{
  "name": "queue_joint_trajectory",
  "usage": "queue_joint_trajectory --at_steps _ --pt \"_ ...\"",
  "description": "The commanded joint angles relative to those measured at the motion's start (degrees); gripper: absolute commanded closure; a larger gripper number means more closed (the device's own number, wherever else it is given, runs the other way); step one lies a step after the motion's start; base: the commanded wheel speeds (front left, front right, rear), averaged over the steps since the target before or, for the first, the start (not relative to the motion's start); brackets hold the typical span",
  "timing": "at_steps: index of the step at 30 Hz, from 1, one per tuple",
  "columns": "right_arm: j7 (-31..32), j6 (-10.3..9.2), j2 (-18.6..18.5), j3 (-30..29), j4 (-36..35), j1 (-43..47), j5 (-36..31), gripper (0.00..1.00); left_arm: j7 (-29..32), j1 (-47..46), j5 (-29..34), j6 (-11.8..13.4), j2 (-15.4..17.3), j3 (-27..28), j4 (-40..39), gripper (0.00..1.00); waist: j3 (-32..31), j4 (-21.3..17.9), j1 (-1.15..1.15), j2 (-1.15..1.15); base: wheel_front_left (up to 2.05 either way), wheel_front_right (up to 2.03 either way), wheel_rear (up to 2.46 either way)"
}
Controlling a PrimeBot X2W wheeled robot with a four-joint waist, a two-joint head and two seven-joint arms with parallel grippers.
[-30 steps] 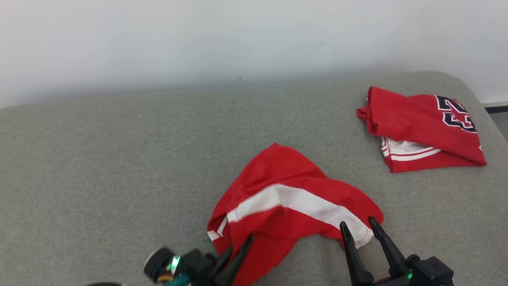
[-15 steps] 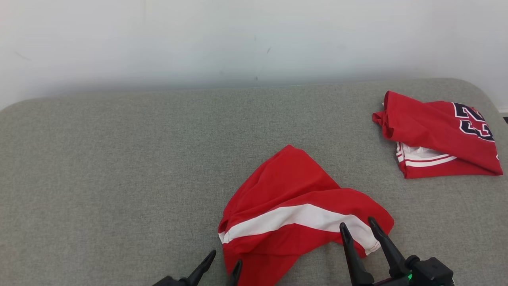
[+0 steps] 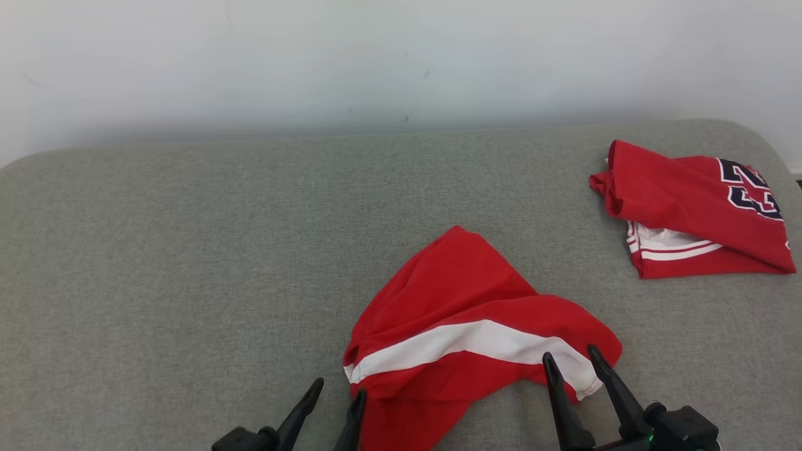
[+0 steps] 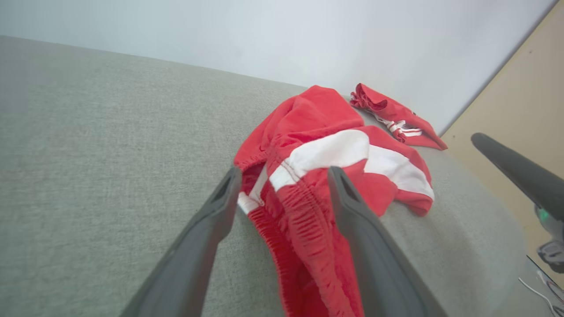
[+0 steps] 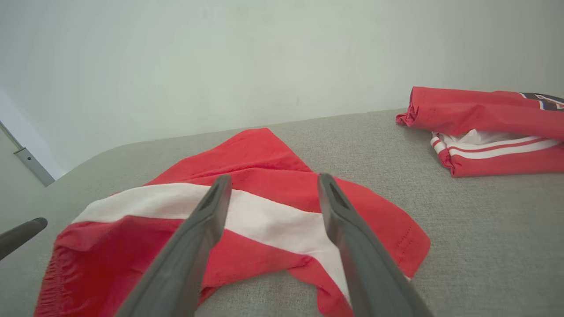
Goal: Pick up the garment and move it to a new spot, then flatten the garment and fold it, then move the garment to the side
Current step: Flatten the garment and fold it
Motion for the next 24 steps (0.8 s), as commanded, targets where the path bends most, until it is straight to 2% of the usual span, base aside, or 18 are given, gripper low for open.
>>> queue_joint_trajectory --at_steps 1,8,14,24 --pt "0.01 -0.12 -0.08 -0.13 0.37 -0.03 0.06 0.0 -0.16 -0.87 0.1 0.08 -0.02 -0.14 0.56 0.0 0.23 -0.58 0.0 0.0 0.0 0.0 0.0" --pt "0.01 -0.12 0.56 -3.11 5.31 -0.79 -0.95 0.0 -0.16 -5.04 -3.64 0.07 -0.03 -0.8 6.82 0.0 1.22 -3.04 0.0 0.0 0.0 0.0 0.0" --pt "0.02 -0.12 1.36 -4.69 9.52 -1.93 -1.63 0.0 -0.16 -6.41 -8.37 0.07 -0.27 0.9 8.23 0.0 2.02 -3.94 0.0 0.0 0.0 0.0 0.0" --pt "0.01 -0.12 1.98 -6.19 17.6 -5.88 -1.76 0.0 0.9 -8.39 -15.17 0.07 1.44 -3.91 12.4 0.0 2.13 -3.62 0.0 0.0 0.0 0.0 0.0"
